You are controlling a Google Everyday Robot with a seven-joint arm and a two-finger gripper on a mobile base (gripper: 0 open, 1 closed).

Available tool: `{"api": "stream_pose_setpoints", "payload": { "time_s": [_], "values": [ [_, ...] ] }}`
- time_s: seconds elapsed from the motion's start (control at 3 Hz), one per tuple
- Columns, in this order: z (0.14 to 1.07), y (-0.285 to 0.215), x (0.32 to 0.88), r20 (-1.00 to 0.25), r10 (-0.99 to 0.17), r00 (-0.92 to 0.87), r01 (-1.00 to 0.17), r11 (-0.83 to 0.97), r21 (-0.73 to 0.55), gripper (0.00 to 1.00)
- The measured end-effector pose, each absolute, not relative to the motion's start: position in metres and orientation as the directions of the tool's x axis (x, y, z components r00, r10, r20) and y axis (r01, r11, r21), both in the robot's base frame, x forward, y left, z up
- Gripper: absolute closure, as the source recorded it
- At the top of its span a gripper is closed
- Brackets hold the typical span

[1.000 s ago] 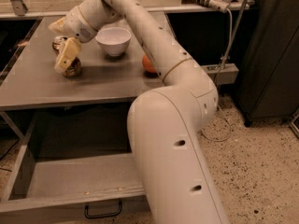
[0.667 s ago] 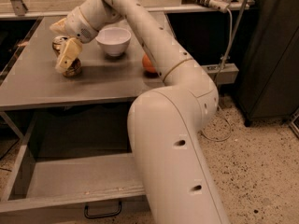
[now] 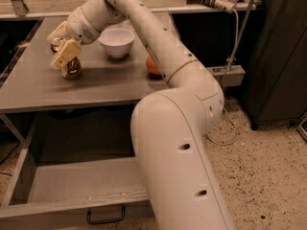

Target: Place orange can into top drawer

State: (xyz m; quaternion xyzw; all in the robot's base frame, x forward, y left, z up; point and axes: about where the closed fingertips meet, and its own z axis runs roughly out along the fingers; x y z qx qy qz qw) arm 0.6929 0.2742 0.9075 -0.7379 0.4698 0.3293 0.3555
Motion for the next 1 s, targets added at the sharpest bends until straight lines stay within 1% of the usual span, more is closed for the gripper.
{"api": "stream_pose_setpoints", "payload": {
  "time_s": [0.67,1.0],
  "values": [
    [0.9076,0.2742,0.6928,-0.82,-0.459,0.342,-0.927,-0.306,-0.215,0.84],
    [0.9099,0.2725,0.6896,-0.821,-0.46,0.339,-0.929,-0.303,-0.213,1.0]
  ]
}}
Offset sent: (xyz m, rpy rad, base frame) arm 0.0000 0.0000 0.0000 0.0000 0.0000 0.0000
